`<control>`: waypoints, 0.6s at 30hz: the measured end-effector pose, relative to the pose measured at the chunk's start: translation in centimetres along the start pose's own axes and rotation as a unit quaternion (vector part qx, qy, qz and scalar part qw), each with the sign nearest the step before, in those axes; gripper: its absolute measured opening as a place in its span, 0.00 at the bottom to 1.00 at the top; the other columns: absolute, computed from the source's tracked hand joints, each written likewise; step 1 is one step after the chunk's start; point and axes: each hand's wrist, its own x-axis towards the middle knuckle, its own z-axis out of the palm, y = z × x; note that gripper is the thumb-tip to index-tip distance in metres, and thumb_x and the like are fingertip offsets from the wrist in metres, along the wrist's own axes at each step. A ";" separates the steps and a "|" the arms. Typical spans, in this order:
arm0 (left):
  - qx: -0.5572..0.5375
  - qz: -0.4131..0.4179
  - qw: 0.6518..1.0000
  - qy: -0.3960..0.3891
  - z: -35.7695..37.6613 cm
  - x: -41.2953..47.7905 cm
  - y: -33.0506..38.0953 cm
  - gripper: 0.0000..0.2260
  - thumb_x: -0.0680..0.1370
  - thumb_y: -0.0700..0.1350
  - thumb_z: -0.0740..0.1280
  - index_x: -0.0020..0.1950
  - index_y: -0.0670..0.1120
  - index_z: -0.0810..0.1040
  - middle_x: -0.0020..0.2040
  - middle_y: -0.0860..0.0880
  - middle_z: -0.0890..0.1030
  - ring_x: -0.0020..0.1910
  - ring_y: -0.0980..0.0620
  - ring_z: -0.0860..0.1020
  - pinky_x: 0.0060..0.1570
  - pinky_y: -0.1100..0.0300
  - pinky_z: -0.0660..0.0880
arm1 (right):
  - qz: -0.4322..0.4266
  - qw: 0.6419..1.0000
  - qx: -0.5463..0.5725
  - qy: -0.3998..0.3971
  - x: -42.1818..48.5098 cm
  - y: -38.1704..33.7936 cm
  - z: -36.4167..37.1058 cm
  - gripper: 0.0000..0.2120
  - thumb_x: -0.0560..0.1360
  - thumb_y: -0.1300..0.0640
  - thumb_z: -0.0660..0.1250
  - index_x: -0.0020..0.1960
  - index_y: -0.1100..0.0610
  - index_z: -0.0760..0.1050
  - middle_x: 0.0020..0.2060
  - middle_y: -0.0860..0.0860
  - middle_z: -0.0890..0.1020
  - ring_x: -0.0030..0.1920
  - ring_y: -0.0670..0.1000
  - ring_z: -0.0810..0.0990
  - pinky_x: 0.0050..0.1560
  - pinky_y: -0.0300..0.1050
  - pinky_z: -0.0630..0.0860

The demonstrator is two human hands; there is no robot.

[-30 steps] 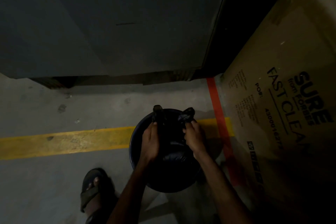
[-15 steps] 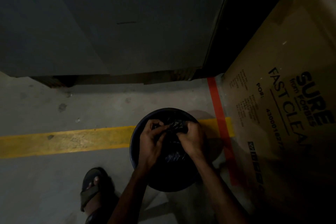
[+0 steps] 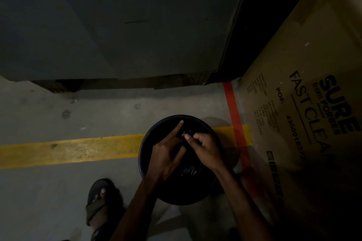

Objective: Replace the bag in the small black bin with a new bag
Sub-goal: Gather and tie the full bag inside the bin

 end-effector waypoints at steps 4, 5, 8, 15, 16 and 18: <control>0.021 0.029 0.999 -0.027 -0.2 0.1 0.2 0.12 0.77 0.44 0.65 0.58 0.43 0.80 0.74 0.51 0.74 0.52 0.56 0.82 0.49 0.61 0.77 | 0.007 0.999 0.014 -0.038 0.1 0.3 0.1 0.25 0.80 0.48 0.63 0.34 0.66 0.66 0.28 0.55 0.66 0.29 0.50 0.66 0.31 0.46 0.60; 0.016 0.023 0.999 -0.030 -0.3 0.1 0.3 0.14 0.78 0.45 0.63 0.61 0.43 0.79 0.67 0.48 0.79 0.55 0.53 0.81 0.53 0.59 0.77 | 0.013 0.999 0.018 -0.037 0.1 0.4 0.1 0.25 0.80 0.48 0.63 0.35 0.67 0.66 0.28 0.56 0.66 0.29 0.51 0.66 0.31 0.47 0.60; 0.024 0.012 0.999 -0.031 -0.2 0.2 0.5 0.08 0.80 0.46 0.61 0.55 0.43 0.75 0.48 0.47 0.81 0.45 0.49 0.80 0.44 0.56 0.74 | -0.007 1.000 -0.002 -0.003 0.2 0.4 0.2 0.25 0.81 0.46 0.62 0.35 0.65 0.67 0.27 0.55 0.68 0.27 0.51 0.67 0.30 0.48 0.62; -0.007 -0.049 0.999 0.005 -0.2 -0.2 0.5 0.08 0.80 0.48 0.65 0.54 0.46 0.71 0.48 0.50 0.76 0.47 0.53 0.76 0.46 0.56 0.73 | 0.004 0.995 -0.042 0.087 0.7 1.6 0.7 0.26 0.78 0.32 0.56 0.42 0.54 0.76 0.35 0.52 0.83 0.38 0.52 0.84 0.40 0.60 0.80; -0.004 -0.047 0.999 -0.001 -0.2 -0.4 0.4 0.10 0.79 0.48 0.67 0.57 0.46 0.71 0.51 0.50 0.76 0.49 0.54 0.76 0.48 0.58 0.73 | 0.006 0.994 -0.046 0.099 0.7 1.5 0.7 0.25 0.78 0.33 0.56 0.41 0.53 0.75 0.34 0.51 0.83 0.37 0.50 0.84 0.39 0.59 0.80; 0.004 -0.048 0.999 -0.003 -0.1 -0.8 0.2 0.17 0.76 0.45 0.70 0.63 0.45 0.72 0.56 0.48 0.75 0.55 0.53 0.76 0.53 0.61 0.72 | 0.014 0.992 -0.051 0.113 0.7 1.2 0.8 0.22 0.79 0.36 0.58 0.37 0.51 0.73 0.31 0.48 0.81 0.34 0.48 0.82 0.38 0.57 0.80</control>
